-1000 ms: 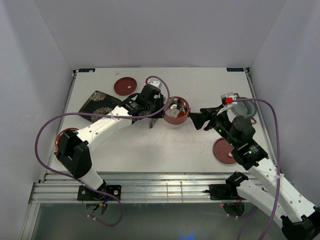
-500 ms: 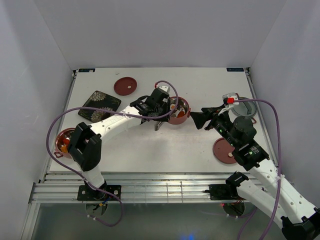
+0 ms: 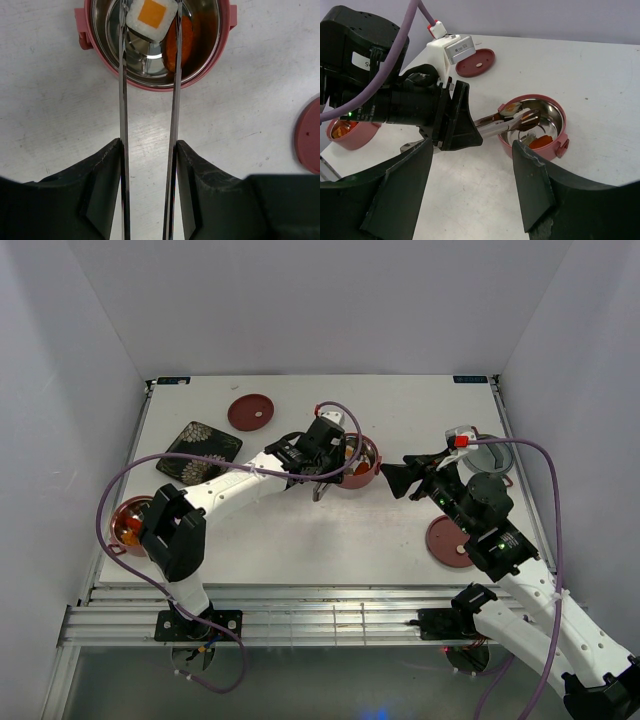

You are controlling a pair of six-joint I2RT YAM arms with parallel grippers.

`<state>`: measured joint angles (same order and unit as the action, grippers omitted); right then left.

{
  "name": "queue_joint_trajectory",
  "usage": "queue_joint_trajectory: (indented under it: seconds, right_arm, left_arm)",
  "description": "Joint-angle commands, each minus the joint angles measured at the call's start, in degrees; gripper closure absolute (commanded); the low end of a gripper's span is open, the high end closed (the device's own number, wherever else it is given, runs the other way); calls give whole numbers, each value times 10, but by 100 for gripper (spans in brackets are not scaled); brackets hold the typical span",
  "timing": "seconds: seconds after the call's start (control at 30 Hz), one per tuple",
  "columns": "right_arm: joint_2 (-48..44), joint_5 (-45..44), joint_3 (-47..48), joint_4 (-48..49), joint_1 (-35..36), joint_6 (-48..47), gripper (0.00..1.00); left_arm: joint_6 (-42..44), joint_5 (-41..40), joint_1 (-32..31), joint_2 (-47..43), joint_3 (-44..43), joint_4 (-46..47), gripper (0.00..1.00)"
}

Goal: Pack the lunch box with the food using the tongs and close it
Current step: Place the fake food in the packing box.

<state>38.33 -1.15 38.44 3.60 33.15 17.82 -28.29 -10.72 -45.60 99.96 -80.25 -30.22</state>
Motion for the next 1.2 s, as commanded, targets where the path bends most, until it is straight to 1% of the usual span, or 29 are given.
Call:
queue_joint_trajectory:
  seconds: [0.0,0.17,0.53,0.73,0.83,0.87,0.97,1.0,1.07,1.1,1.17]
  right_arm:
    - [-6,-8,-3,26,3,-5,30]
    - [-6,-9,-4,27,3,-5,30]
    - [-7,-9,-4,27,3,-5,30]
    - [-7,-5,-3,26,3,-5,30]
    - [-8,-6,-3,26,3,-5,30]
    - [-8,-5,-4,27,3,-5,30]
    - [-6,-2,-4,28,3,-4,30]
    - [-5,0,-3,27,3,-4,30]
    - [-5,2,-3,27,3,-4,30]
    - [-6,2,-3,25,3,-5,30]
    - [-7,1,-2,25,3,-5,30]
  left_arm:
    - [4,-20,-7,-14,-32,6,45]
    - [7,-26,-11,-13,-40,-1,43]
    - [4,-38,-13,-6,-38,-14,42]
    - [4,-54,-16,-37,-51,-29,42]
    - [1,-82,-17,-62,-77,-60,43]
    - [-2,-93,-17,-66,-86,-83,43]
    - [-10,-160,-13,-79,-118,-133,43]
    - [-13,-188,-10,-81,-121,-144,43]
    - [-20,-192,19,-93,-121,-171,43]
    - [-21,-173,50,-100,-116,-175,43]
    - [-16,-155,81,-132,-84,-179,43]
